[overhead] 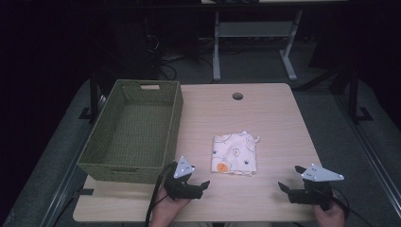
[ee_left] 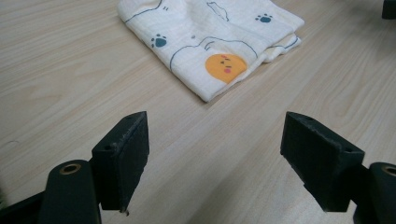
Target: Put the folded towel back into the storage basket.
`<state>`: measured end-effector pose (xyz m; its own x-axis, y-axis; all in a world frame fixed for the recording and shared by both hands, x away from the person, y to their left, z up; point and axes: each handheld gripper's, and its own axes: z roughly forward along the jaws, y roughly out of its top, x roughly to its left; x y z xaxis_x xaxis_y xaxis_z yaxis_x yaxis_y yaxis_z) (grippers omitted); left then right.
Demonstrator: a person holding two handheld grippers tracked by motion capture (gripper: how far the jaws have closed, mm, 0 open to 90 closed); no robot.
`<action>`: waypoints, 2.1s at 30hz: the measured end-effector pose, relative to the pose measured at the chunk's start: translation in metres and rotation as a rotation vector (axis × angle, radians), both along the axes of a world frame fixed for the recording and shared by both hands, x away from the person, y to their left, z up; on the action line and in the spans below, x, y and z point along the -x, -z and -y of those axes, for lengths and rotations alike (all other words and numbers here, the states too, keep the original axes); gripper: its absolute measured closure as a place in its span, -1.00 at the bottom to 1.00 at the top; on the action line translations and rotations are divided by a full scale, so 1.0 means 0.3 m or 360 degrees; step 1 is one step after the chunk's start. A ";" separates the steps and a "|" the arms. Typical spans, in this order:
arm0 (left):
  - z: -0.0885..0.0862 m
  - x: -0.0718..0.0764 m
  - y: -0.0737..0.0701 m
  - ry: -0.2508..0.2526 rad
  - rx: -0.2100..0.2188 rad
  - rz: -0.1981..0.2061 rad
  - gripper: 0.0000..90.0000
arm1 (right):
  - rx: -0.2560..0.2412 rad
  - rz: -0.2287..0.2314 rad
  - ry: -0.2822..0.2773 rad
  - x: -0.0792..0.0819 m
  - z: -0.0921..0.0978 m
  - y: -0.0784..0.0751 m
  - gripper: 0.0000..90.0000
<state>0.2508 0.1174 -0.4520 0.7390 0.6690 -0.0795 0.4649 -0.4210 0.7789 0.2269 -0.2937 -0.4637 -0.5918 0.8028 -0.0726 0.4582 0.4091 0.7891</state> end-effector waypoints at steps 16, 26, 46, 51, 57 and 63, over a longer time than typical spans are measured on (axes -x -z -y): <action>0.004 0.002 -0.023 0.0015 -0.0003 -0.0004 -0.46 | -0.0025 -0.0001 0.0007 0.009 -0.003 -0.010 -0.69; 0.031 -0.021 -0.050 0.0038 0.0007 -0.0004 -0.46 | -0.0031 -0.0006 -0.0011 0.004 -0.022 -0.013 -0.69; 0.158 -0.110 -0.128 0.0182 -0.0116 -0.0042 -0.46 | -0.0064 0.0003 0.0002 0.006 -0.009 -0.017 -0.69; 0.198 -0.154 -0.131 0.0196 -0.0152 -0.0061 -0.46 | -0.0059 0.0002 -0.0004 0.007 -0.009 -0.016 -0.69; 0.240 -0.209 -0.122 0.0190 -0.0192 -0.0102 -0.46 | -0.0068 0.0000 -0.0011 0.008 -0.005 -0.017 -0.69; 0.282 -0.254 -0.122 0.0198 -0.0235 -0.0124 -0.44 | -0.0081 0.0000 -0.0012 0.009 -0.004 -0.018 -0.69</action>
<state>0.3270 0.0327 -0.4155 0.8120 0.5817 -0.0473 0.4586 -0.5858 0.6683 0.2243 -0.2924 -0.4583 -0.5979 0.8010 -0.0319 0.4550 0.3719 0.8091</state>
